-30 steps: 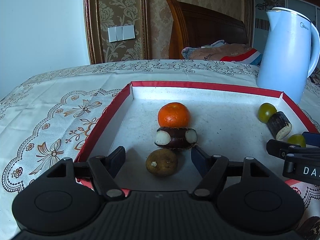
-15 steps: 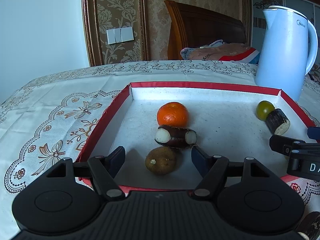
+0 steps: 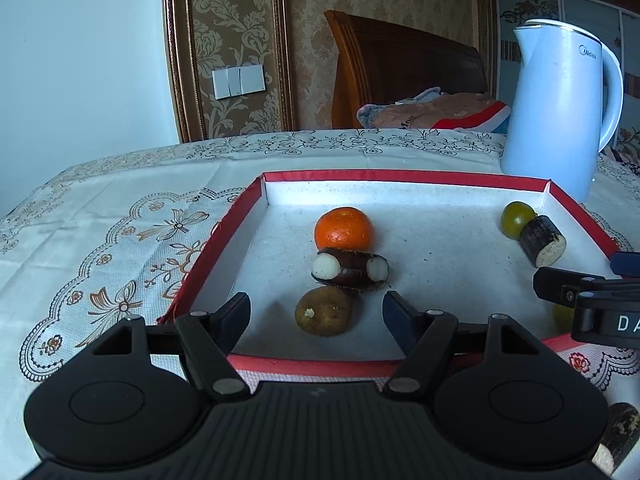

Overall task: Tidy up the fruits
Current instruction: 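Lift both open tools out of the tray toward the loose fruits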

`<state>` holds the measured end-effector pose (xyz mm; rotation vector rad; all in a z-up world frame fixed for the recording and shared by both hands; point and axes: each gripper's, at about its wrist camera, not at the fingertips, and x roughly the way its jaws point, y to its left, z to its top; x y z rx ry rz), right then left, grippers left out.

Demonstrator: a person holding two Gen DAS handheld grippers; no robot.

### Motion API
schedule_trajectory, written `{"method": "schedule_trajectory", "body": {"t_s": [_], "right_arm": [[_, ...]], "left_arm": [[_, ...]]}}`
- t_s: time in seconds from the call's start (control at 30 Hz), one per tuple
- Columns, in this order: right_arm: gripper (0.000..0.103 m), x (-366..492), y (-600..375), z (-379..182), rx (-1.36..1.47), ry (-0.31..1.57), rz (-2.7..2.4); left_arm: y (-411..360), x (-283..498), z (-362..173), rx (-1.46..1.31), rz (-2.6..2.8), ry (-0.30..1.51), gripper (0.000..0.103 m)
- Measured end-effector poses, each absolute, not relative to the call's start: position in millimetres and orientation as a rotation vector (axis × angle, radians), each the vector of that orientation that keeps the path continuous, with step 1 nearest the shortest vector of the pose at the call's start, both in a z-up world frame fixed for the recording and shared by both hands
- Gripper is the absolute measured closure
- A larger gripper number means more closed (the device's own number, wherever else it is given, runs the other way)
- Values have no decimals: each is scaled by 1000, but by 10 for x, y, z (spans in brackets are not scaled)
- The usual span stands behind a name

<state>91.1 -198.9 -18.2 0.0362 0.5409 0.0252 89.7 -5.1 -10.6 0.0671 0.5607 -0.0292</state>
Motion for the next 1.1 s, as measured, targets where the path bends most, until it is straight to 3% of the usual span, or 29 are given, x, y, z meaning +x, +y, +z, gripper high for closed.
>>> {"method": "schedule_trajectory", "body": {"t_s": [0.63,1.1], "right_arm": [[3,534,-2034,-135,79,507,78],[0,156,-2151,-121,108,500,99]], "left_arm": [[49,469,32,28,-58,490,30],[286,151,-37,-59,-127,570,29]]}}
